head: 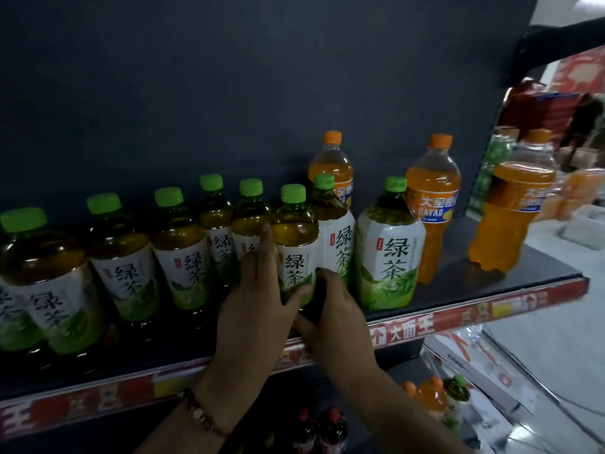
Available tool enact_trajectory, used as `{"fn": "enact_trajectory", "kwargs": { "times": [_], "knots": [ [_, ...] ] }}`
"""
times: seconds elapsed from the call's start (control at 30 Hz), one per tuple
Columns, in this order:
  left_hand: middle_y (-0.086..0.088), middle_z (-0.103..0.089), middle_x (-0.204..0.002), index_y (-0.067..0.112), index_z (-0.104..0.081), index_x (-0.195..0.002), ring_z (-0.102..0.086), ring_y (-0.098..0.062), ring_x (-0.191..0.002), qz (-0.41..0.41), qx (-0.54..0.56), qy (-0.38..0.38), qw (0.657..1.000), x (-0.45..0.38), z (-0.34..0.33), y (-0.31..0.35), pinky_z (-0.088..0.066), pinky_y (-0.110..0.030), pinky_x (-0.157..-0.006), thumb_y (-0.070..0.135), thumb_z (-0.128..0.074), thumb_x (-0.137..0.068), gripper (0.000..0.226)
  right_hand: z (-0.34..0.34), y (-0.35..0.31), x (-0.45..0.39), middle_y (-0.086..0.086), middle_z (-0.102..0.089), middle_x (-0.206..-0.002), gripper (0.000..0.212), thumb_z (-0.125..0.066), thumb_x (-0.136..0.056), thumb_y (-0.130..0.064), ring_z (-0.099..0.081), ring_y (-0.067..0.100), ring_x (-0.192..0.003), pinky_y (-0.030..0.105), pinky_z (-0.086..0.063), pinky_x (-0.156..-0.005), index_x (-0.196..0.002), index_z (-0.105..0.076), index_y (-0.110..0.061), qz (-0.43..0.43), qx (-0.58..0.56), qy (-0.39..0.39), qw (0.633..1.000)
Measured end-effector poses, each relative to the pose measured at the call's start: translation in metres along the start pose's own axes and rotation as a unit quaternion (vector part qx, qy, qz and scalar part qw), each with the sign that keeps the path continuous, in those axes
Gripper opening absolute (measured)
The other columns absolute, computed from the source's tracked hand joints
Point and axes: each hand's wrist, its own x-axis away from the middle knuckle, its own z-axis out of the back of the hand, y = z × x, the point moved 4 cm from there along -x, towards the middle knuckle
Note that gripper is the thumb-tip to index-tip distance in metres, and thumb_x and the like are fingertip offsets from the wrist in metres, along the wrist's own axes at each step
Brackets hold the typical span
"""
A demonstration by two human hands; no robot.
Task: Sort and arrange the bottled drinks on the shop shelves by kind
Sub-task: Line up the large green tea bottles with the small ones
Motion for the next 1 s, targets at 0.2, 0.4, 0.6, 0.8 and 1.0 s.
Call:
{"fn": "enact_trajectory", "kwargs": {
  "times": [0.2,0.4,0.6,0.8,1.0],
  "knots": [
    [-0.014,-0.047,-0.13,0.019,-0.014,-0.155,-0.06,-0.031,-0.107,-0.064,-0.002,-0.005,0.998,0.0,0.009,-0.002,-0.058,-0.036,-0.063,0.044,-0.078,-0.075,0.106,0.014,-0.007,0.007,-0.007,-0.051,-0.135,0.081,-0.07,-0.077,-0.046,-0.052,0.014,-0.122,0.034,-0.05,-0.093,-0.143,-0.026,-0.031,0.023,0.026,-0.059,0.998],
    [-0.017,-0.036,-0.146,0.021,-0.034,-0.149,-0.039,-0.036,-0.13,-0.187,-0.054,0.048,0.98,-0.018,0.037,0.019,-0.045,-0.05,-0.096,0.043,-0.073,-0.076,0.086,0.09,-0.049,0.005,-0.013,-0.043,-0.133,0.062,-0.063,-0.084,-0.043,-0.046,0.007,-0.117,0.026,-0.045,-0.098,-0.138,-0.034,-0.037,0.122,0.183,-0.082,0.972],
    [-0.022,-0.039,-0.149,0.016,-0.039,-0.145,-0.034,-0.044,-0.138,-0.271,-0.144,0.028,0.951,-0.067,0.033,0.055,-0.025,-0.063,-0.112,0.051,-0.075,-0.072,0.089,0.165,-0.107,-0.104,-0.004,-0.054,-0.124,0.041,-0.057,-0.091,-0.027,-0.049,0.008,-0.113,0.02,-0.038,-0.093,-0.132,-0.053,-0.025,0.201,0.195,-0.002,0.96],
    [-0.019,-0.046,-0.147,0.013,-0.055,-0.138,-0.035,-0.045,-0.138,-0.253,-0.224,-0.023,0.941,-0.088,0.011,0.06,-0.025,-0.067,-0.11,0.061,-0.077,-0.066,0.089,0.121,-0.089,-0.227,0.006,-0.033,-0.152,0.057,-0.052,-0.096,-0.027,-0.035,0.025,-0.137,0.038,-0.033,-0.109,-0.149,-0.032,-0.023,0.148,0.337,-0.212,0.905],
    [-0.016,-0.055,-0.139,0.012,-0.059,-0.133,-0.034,-0.044,-0.139,-0.249,-0.246,-0.001,0.937,-0.087,0.005,0.055,-0.022,-0.065,-0.111,0.057,-0.075,-0.071,0.079,0.1,-0.064,-0.264,0.01,-0.05,-0.137,0.042,-0.052,-0.097,-0.031,-0.048,0.026,-0.125,0.035,-0.039,-0.096,-0.136,-0.047,-0.016,0.076,0.288,-0.225,0.928]
  ]
}}
